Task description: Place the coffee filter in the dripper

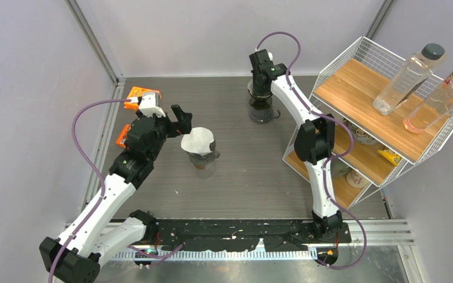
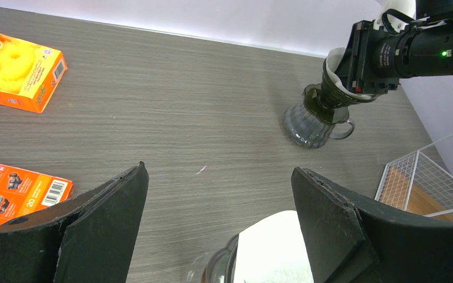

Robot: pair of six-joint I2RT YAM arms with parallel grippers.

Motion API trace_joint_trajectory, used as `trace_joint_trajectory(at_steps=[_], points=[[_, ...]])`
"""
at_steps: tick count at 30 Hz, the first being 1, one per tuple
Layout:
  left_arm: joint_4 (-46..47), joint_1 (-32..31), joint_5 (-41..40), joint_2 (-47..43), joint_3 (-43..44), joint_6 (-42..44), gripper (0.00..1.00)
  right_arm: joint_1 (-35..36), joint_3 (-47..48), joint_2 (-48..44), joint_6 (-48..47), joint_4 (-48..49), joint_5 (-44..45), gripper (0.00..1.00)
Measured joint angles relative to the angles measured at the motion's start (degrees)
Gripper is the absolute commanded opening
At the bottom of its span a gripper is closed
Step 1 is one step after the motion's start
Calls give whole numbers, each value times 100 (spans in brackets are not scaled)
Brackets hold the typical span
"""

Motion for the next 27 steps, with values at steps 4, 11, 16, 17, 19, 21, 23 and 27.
trace_joint_trajectory(at_steps=[4,11,16,17,19,21,23,27], points=[[0,0,0,13,0,0,99,0,2,59,-33,20,-7,33],[0,0,0,33,0,2,99,0,48,59,-74,37,-7,38],[0,0,2,33,0,2,100,0,166,59,-87,37,0,40],[-2,0,2,33,0,0,100,0,186,59,-87,37,7,40],[0,0,2,33,0,2,100,0,238,57,-90,37,39,41],[0,0,2,33,0,0,100,0,247,44,-90,39,74,43],[0,0,4,33,0,0,100,0,247,0,-90,35,105,44],[0,0,9,33,0,0,100,0,247,-186,-94,37,153,50]])
